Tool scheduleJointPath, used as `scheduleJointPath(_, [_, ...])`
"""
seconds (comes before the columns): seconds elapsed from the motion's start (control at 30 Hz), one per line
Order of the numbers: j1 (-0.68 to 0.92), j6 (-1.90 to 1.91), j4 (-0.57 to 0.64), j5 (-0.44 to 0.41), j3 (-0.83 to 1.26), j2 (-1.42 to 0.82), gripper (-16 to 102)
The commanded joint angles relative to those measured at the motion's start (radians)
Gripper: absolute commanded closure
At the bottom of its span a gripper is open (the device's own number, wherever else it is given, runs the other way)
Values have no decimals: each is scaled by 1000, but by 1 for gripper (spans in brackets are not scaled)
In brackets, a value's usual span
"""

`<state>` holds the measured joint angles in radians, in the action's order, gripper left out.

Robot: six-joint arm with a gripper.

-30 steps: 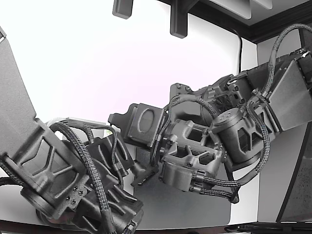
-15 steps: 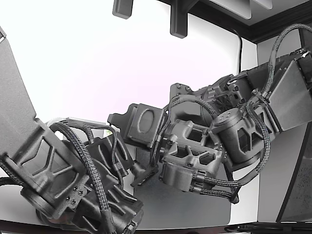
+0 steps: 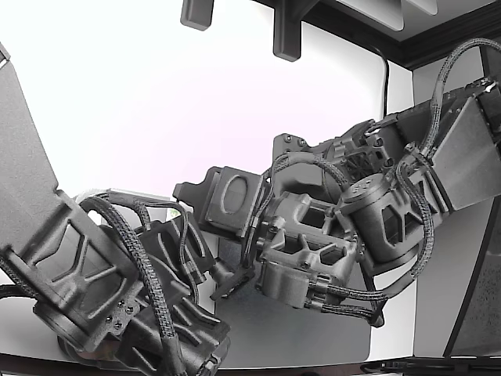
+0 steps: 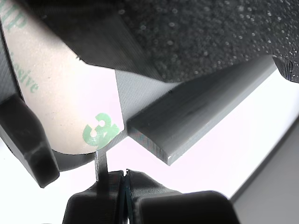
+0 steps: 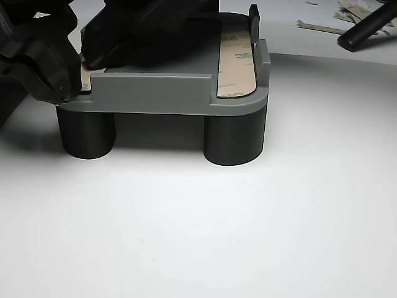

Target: Peel off protective film from adhesive tape.

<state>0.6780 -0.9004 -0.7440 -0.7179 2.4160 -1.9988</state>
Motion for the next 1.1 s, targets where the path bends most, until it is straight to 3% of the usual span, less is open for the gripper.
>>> scheduleJointPath(0.0, [-5, 3, 2, 2, -32, -25, 97])
scheduleJointPath(1.07, [6, 34, -54, 23, -48, -35, 97])
